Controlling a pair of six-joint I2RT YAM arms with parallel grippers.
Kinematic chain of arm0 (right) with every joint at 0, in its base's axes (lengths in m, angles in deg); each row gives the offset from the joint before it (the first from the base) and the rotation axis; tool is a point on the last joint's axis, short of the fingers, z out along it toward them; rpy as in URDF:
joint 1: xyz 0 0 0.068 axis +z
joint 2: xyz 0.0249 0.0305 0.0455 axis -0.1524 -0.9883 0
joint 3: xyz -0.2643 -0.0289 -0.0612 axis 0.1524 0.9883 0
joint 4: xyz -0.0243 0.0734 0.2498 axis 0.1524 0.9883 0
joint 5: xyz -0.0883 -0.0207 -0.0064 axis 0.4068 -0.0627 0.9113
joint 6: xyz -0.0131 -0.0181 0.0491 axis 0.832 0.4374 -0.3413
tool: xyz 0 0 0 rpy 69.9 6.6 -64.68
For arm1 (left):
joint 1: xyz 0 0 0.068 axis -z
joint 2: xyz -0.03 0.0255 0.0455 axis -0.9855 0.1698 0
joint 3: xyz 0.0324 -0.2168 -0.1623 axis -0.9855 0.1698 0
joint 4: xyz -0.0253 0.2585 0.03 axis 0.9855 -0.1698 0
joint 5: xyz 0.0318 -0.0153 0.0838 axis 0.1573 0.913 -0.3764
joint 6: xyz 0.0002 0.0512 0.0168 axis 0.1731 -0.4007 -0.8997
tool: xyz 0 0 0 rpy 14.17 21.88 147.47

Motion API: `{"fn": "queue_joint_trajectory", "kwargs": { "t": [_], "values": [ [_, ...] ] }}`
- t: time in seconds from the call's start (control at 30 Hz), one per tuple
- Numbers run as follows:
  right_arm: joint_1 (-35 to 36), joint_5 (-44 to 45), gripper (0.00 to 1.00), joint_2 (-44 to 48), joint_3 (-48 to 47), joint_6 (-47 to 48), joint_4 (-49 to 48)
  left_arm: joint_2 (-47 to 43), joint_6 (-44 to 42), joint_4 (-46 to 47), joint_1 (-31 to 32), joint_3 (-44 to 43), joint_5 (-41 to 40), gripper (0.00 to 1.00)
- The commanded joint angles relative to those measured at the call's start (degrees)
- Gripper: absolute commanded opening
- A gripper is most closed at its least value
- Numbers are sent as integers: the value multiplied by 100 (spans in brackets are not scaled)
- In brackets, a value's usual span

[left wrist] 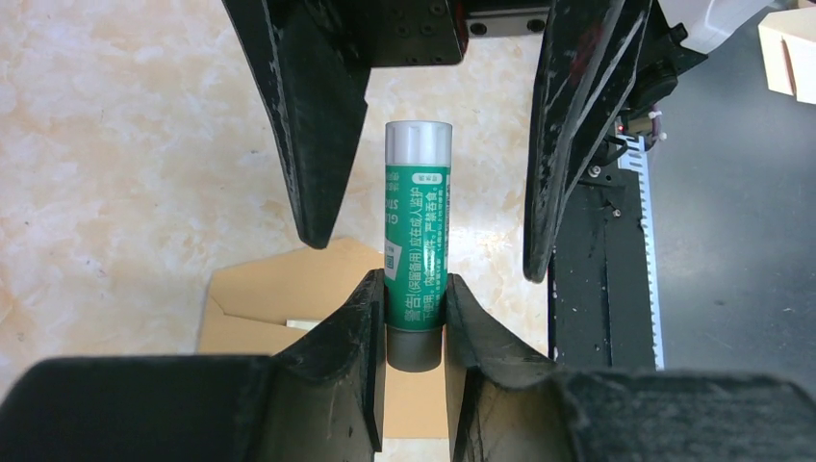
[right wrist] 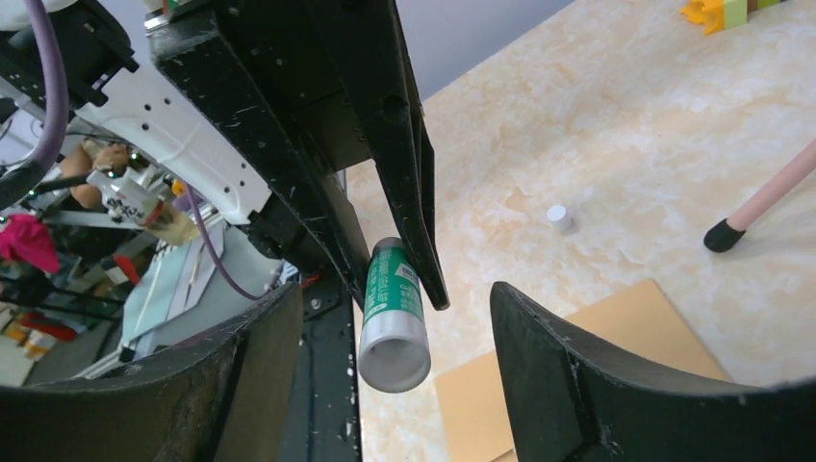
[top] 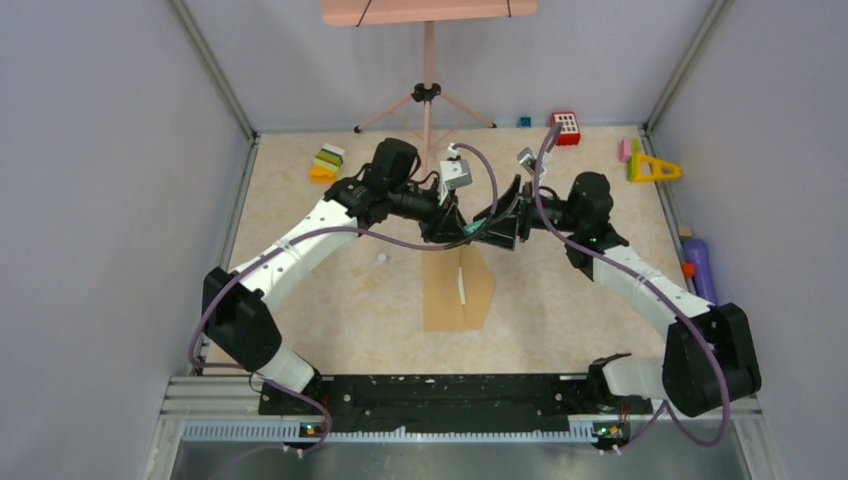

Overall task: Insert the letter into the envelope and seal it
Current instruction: Unscrew the solid glue.

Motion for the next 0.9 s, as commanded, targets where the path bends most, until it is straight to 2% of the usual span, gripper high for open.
{"fn": "queue_joint_trajectory", "kwargs": {
  "t": [0.0, 0.23, 0.33, 0.47, 0.7, 0.87],
  "values": [
    [-238, -388, 71, 430, -421, 721, 361, -160, -188, 25, 13, 8, 397, 3],
    [-366, -949, 69, 848, -332, 2291, 1154, -161, -126, 68, 11, 264, 1085, 2],
    [-367, -1385, 66, 944, 6, 2517, 732, -121, -61, 106, 17, 352, 1345, 1],
    [-307, -1458, 62, 1091, 279, 2829, 537, -67, 41, 170, 22, 389, 1451, 0],
    [-237, -1266, 52, 1039, 229, 3090, 795, -20, 88, 168, 60, 415, 1461, 0],
    [-226, -1388, 49, 1076, 220, 3060, 798, 1, 31, 101, 72, 435, 1382, 0]
  ]
}}
